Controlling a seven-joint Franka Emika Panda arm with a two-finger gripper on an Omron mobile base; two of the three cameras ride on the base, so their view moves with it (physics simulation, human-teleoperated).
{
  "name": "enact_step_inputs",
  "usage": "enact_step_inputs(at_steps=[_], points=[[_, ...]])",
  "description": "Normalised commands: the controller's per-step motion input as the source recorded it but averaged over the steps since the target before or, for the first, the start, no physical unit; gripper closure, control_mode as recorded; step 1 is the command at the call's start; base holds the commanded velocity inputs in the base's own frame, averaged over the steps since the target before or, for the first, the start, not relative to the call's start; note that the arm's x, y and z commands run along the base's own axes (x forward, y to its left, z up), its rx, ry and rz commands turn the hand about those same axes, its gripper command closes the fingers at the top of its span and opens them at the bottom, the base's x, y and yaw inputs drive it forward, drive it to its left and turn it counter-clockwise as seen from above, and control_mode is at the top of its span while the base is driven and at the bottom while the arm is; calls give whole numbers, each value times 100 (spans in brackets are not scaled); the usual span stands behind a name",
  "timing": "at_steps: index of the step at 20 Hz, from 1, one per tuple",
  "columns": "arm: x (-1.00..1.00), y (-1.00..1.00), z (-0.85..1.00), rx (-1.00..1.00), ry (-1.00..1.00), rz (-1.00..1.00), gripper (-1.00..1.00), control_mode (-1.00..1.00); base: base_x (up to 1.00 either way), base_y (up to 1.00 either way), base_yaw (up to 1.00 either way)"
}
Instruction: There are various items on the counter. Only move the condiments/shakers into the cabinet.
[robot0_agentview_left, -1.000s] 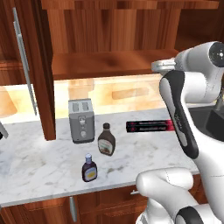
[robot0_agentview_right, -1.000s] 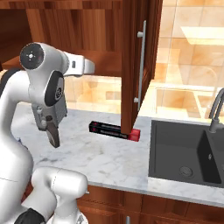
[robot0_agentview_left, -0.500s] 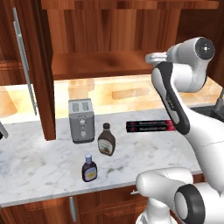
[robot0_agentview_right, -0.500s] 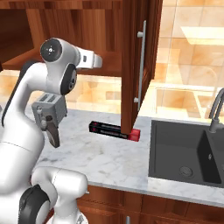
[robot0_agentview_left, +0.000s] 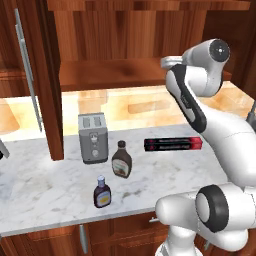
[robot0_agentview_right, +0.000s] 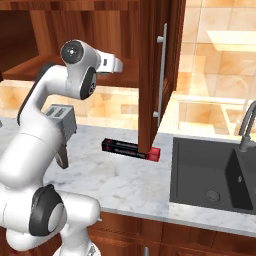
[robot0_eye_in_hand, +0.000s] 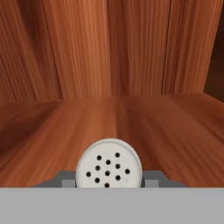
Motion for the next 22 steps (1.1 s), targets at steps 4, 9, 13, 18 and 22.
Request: enact_step_inputs(at_steps=[4, 9, 13, 18, 22], points=[[19, 0, -12, 0, 4, 0, 100, -100, 0, 0, 0], [6, 0, -9, 0, 3, 0, 100, -100, 0, 0, 0], [20, 0, 0, 0, 2, 0, 100, -100, 0, 0, 0], [23, 0, 0, 0, 1, 0, 100, -100, 0, 0, 0], [13, 2, -15, 0, 6, 0, -100, -100, 0, 0, 0]])
